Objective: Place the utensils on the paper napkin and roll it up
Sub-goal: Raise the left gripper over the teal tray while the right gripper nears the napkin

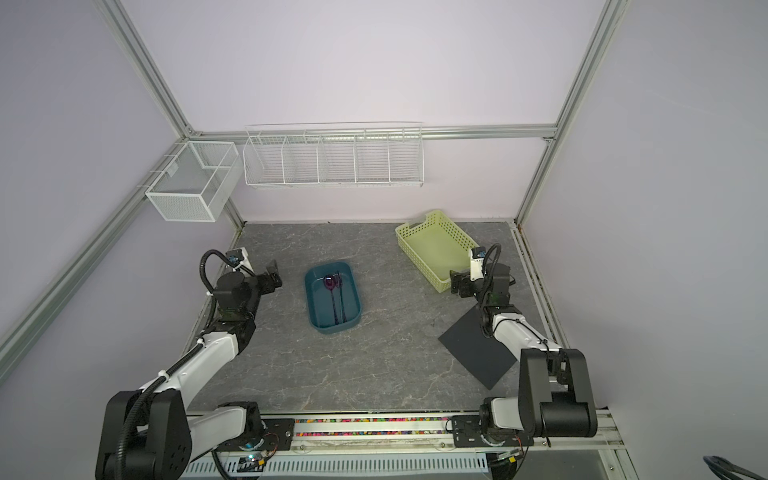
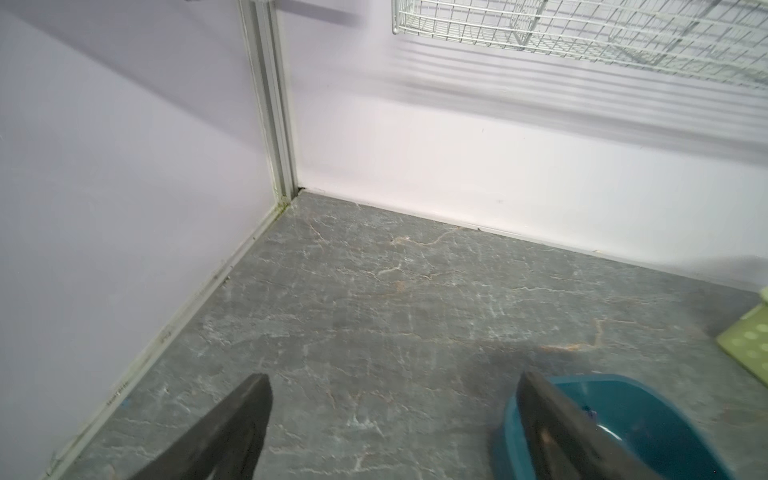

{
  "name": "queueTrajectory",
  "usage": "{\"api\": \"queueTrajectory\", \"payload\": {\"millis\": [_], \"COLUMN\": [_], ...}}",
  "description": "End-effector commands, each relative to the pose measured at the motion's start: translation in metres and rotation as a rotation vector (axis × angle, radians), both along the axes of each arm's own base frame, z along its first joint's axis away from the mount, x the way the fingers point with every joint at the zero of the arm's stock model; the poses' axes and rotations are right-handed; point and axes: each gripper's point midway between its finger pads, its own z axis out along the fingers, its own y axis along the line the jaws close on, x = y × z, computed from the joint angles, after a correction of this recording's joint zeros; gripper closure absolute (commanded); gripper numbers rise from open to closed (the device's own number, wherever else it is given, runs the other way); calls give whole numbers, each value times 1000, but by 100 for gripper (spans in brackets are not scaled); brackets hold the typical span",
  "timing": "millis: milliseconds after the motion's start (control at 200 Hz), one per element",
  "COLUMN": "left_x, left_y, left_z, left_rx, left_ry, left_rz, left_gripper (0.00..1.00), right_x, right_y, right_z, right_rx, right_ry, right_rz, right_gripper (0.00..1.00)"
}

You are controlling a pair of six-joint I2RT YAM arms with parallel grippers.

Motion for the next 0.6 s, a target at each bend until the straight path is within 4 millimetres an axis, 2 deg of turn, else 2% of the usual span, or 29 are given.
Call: {"api": "queueTrajectory", "payload": {"millis": [0,40,125,150,160,185,370,530,595], "left_x": [-11,-14,-20,-22,-22,-24,-32,-36,-37], "left_y": [-17,-22,-27,-30,-31,-34,-48,-63,-69], "left_z": [-9,-7,-7,-6,-6,-6,-3,-18,-26], "left_rx": [-86,-100,-145,-155,-160,-167,-175,-203,-202], "left_ry": [145,176,250,271,277,302,421,494,533], "left_rz": [-43,-59,-67,-79,-85,-94,-176,-236,-254], "left_gripper": [10,11,12,13,13,13,14,16,17], "right_x": [-10,-9,-4,-6,-1,2,9,7,4], "right_y": [23,29,40,44,45,49,69,80,76], "right_z": [-7,-6,-3,-7,1,4,3,-2,-4], "right_rx": [80,98,112,112,112,112,105,68,51], "right_ry": [147,171,212,239,227,235,324,398,433], "right_rz": [69,82,102,110,114,121,169,185,144], "right_gripper": [2,0,3,5,5,5,9,12,14]}}
